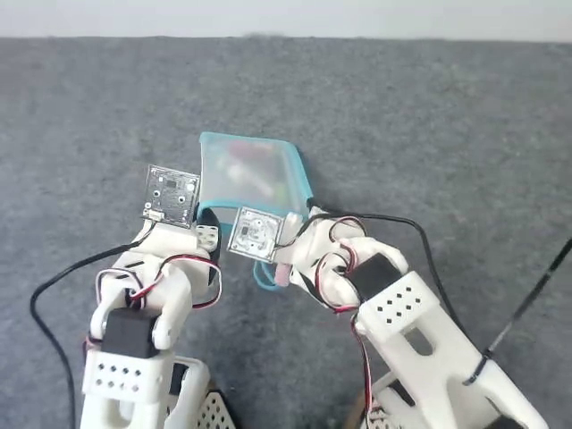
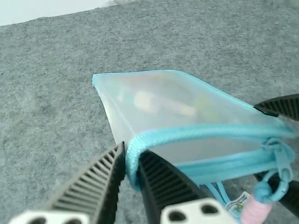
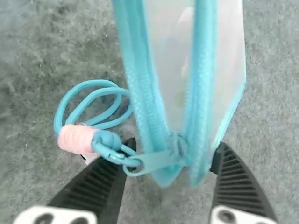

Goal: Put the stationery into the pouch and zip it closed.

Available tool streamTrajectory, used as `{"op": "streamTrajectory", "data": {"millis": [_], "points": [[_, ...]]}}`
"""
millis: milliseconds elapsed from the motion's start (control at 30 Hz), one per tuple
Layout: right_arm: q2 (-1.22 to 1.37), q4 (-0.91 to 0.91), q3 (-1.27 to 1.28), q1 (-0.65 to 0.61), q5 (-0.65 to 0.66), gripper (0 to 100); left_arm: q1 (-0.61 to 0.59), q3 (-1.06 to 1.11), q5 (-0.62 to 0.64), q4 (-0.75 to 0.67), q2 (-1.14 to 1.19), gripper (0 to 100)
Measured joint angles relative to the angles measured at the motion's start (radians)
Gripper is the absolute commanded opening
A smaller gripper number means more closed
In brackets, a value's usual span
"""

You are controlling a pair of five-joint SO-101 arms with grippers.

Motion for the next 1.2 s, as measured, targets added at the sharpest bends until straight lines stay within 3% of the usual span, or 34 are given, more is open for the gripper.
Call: {"op": "streamTrajectory", "data": {"millis": [100, 267, 567, 767, 1000, 1200], "points": [[0.0, -0.008, 0.0, 0.0, 0.0, 22.2, 0.0, 0.0, 0.0, 0.0, 0.0, 1], [0.0, -0.008, -0.034, 0.009, -0.046, 0.5, 0.0, 0.0, 0.0, 0.0, 0.0, 1], [0.0, -0.008, -0.078, 0.054, -0.135, 0.7, 0.0, 0.0, 0.0, 0.0, -0.005, 2], [0.009, -0.008, -0.115, 0.081, -0.193, 0.7, -0.002, -0.002, 0.0, 0.0, -0.02, 18], [0.146, 0.08, -0.313, 0.158, -0.334, 0.7, 0.003, -0.026, -0.009, 0.054, -0.201, 10], [0.311, 0.219, -0.542, 0.167, -0.451, 0.7, 0.002, -0.023, -0.017, 0.058, -0.219, 15]]}}
